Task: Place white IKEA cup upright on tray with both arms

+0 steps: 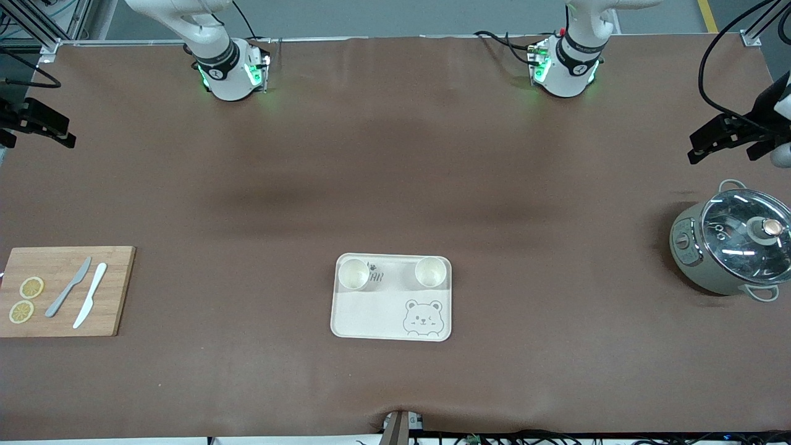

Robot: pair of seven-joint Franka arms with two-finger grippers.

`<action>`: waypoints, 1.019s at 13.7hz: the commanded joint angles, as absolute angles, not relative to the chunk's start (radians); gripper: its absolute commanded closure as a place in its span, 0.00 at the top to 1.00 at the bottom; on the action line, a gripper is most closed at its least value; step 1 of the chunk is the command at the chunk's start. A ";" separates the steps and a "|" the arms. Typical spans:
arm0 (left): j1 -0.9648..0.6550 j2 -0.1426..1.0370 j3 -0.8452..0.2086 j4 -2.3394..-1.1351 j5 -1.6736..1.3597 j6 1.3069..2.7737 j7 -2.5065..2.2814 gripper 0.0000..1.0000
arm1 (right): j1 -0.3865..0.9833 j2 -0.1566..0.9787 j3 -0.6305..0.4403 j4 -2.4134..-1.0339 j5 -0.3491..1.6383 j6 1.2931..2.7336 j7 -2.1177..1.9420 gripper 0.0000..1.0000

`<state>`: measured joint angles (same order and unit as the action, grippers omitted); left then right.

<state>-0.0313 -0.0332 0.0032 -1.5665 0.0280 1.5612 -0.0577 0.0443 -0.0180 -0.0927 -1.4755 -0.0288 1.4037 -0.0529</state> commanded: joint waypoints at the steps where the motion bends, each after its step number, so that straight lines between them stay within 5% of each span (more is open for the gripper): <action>1: -0.031 -0.028 0.003 -1.565 0.031 1.559 -0.038 1.00 | 0.026 -0.044 -0.086 -1.499 -0.038 1.416 -0.060 1.00; 14: -0.028 -0.017 0.002 -1.566 0.048 1.542 -0.015 1.00 | 0.023 -0.038 -0.084 -1.483 -0.040 1.417 -0.057 1.00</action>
<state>-0.0303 -0.0125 0.0031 -1.5708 0.0295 1.5536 -0.0371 0.0421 -0.0201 -0.0984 -1.4755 -0.0288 1.4115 -0.0528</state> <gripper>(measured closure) 0.000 0.000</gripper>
